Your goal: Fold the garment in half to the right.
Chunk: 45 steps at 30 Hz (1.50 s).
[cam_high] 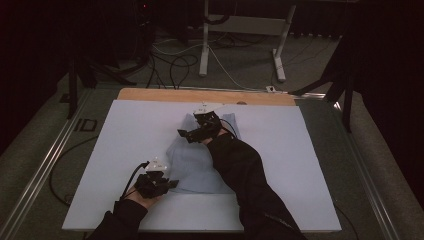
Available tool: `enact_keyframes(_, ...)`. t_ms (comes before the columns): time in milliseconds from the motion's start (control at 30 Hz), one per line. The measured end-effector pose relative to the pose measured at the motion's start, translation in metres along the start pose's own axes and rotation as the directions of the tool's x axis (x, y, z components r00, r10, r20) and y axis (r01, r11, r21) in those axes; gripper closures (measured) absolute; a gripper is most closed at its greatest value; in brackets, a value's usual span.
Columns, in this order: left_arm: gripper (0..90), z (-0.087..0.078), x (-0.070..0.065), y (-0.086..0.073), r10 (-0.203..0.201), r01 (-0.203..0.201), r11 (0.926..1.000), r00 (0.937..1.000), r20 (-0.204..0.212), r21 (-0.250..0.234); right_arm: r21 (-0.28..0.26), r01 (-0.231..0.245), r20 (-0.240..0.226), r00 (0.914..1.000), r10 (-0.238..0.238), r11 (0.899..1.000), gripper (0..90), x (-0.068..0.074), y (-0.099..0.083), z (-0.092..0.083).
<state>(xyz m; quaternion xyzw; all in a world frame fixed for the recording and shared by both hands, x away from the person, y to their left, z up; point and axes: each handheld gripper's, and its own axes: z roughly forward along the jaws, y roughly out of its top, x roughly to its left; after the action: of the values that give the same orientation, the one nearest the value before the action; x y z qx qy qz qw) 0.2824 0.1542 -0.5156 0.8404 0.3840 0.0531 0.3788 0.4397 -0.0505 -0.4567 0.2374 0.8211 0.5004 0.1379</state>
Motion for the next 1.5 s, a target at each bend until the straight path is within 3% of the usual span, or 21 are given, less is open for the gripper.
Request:
enact_keyframes(167,86.5,-0.001,0.001,0.0,-0.016,0.016,0.9999,0.9998,0.015,-0.004,0.011,-0.029,0.013,0.9995,0.029,1.0,8.6,-0.011,0.003,0.015)
enact_keyframes(200,86.5,-0.001,0.001,0.001,-0.019,0.019,0.9998,0.9997,0.018,-0.004,0.027,-0.028,0.042,0.9988,0.027,0.999,8.7,-0.015,0.005,0.022)
enact_keyframes(300,86.5,-0.002,0.001,0.001,-0.023,0.023,0.9996,0.9995,0.023,-0.013,0.035,-0.049,0.056,0.9973,0.047,0.998,10.4,-0.02,0.006,0.028)
enact_keyframes(467,86.5,-0.004,0.0,0.002,-0.019,0.02,0.9996,0.9993,0.032,-0.018,0.083,-0.104,0.099,0.9904,0.096,0.991,20.1,-0.033,0.006,0.044)
enact_keyframes(667,86.5,-0.004,0.0,0.003,-0.022,0.022,0.9995,0.9991,0.036,-0.021,0.133,-0.131,0.127,0.9853,0.114,0.982,25.7,-0.039,0.001,0.06)
enact_keyframes(700,86.5,-0.004,0.0,0.003,-0.021,0.022,0.9995,0.9991,0.038,-0.022,0.159,-0.124,0.146,0.9841,0.101,0.979,31.4,-0.04,0.001,0.065)
enact_keyframes(833,86.5,-0.005,0.0,0.004,-0.023,0.024,0.9994,0.999,0.039,-0.026,0.18,-0.132,0.16,0.9817,0.103,0.975,38.7,-0.043,0.001,0.072)
enact_keyframes(900,86.5,-0.005,0.0,0.004,-0.024,0.025,0.9994,0.9988,0.043,-0.024,0.203,-0.142,0.168,0.9798,0.108,0.969,44.0,-0.044,0.0,0.078)
enact_keyframes(1167,86.5,-0.004,-0.001,0.004,-0.022,0.023,0.9995,0.9984,0.051,-0.024,0.27,-0.182,0.205,0.9703,0.128,0.946,46.7,-0.047,-0.009,0.093)
enact_keyframes(1333,86.6,-0.003,-0.001,0.005,-0.022,0.023,0.9995,0.9984,0.052,-0.023,0.335,-0.16,0.232,0.9691,0.083,0.929,47.8,-0.045,-0.012,0.101)
enact_keyframes(1433,86.6,-0.003,-0.002,0.005,-0.023,0.025,0.9994,0.9982,0.054,-0.023,0.38,-0.146,0.243,0.9686,0.053,0.913,47.9,-0.043,-0.017,0.107)
enact_keyframes(1500,86.6,-0.002,-0.002,0.005,-0.02,0.021,0.9995,0.9984,0.053,-0.021,0.38,-0.141,0.251,0.9669,0.044,0.914,48.6,-0.041,-0.018,0.107)
